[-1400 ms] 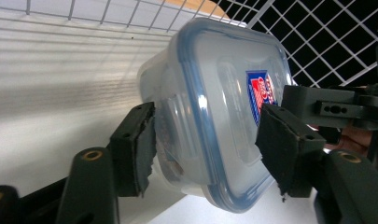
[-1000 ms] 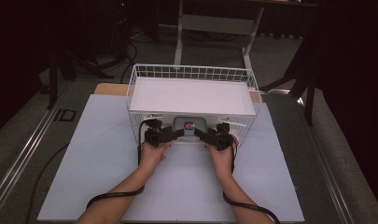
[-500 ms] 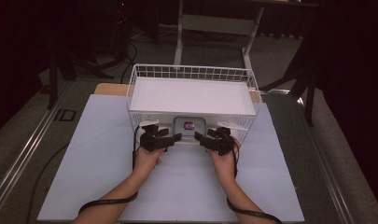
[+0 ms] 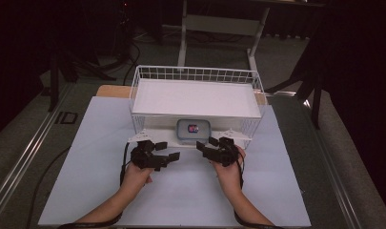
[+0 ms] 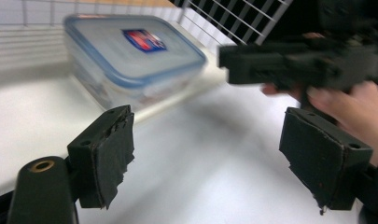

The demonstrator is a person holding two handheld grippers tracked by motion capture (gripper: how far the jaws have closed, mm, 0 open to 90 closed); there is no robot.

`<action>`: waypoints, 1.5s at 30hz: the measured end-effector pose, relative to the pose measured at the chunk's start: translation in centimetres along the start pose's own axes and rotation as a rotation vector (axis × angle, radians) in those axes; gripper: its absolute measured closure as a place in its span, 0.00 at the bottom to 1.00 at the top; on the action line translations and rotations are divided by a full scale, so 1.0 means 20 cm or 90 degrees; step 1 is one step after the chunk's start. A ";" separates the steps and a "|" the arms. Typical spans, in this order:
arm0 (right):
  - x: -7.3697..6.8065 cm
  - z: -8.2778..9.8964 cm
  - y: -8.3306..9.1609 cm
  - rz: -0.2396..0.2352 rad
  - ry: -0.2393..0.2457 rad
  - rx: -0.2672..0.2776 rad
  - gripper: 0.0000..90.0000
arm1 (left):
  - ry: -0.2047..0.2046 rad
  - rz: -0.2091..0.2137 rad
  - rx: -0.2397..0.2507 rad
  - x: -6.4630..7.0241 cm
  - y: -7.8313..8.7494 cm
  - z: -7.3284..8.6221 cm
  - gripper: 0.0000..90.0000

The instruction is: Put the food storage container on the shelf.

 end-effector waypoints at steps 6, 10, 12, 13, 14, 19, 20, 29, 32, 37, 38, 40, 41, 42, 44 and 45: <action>-0.02 0.00 0.01 0.005 0.006 -0.005 0.49 | -0.010 0.022 0.014 0.06 0.13 0.04 0.02; -0.03 0.01 0.01 0.005 0.010 -0.014 0.61 | -0.021 0.028 0.019 0.09 0.19 0.07 0.02; -0.05 0.03 -0.01 -0.004 0.022 -0.019 0.75 | -0.039 0.028 0.022 0.12 0.21 0.11 0.02; -0.05 0.03 -0.02 -0.005 0.027 -0.022 0.80 | -0.048 0.024 0.019 0.13 0.22 0.13 0.02; -0.06 0.04 -0.02 -0.005 0.033 -0.029 0.86 | -0.056 0.021 0.019 0.13 0.23 0.15 0.02; -0.06 0.08 -0.07 0.000 0.028 -0.053 1.00 | -0.090 -0.001 0.028 0.15 0.26 0.21 0.02; -0.05 0.08 -0.08 0.001 0.028 -0.054 1.00 | -0.088 0.001 0.035 0.15 0.27 0.22 0.02; -0.04 0.10 -0.18 0.005 0.025 -0.079 1.00 | -0.096 -0.009 0.067 0.12 0.28 0.24 0.02; -0.03 0.10 -0.21 0.011 0.023 -0.083 1.00 | -0.097 -0.009 0.064 0.12 0.27 0.25 0.02; -0.03 0.09 -0.24 0.015 0.023 -0.079 1.00 | -0.102 -0.008 0.065 0.12 0.26 0.25 0.02; -0.03 0.09 -0.25 0.015 0.023 -0.077 1.00 | -0.102 -0.009 0.065 0.12 0.26 0.25 0.02; -0.03 0.07 -0.26 0.016 0.025 -0.074 1.00 | -0.102 -0.009 0.067 0.12 0.26 0.25 0.02; -0.03 0.06 -0.26 0.017 0.025 -0.074 1.00 | -0.101 -0.009 0.067 0.11 0.26 0.25 0.02; -0.02 0.06 -0.27 0.015 0.028 -0.075 1.00 | -0.101 -0.010 0.067 0.11 0.26 0.25 0.02; -0.01 0.04 -0.29 0.018 0.025 -0.073 1.00 | -0.103 -0.011 0.069 0.11 0.26 0.25 0.02; 0.00 0.04 -0.30 0.020 0.022 -0.074 1.00 | -0.102 -0.012 0.070 0.11 0.26 0.25 0.02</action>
Point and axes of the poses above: each handheld gripper's, and its own axes: y roughly backward along the jaws, z roughly out of its underside, x roughly to its right, the point moved 9 cm from there along -y, roughly forward along the jaws, and after that the axes turned 6 degrees about y, right-handed, at the moved point
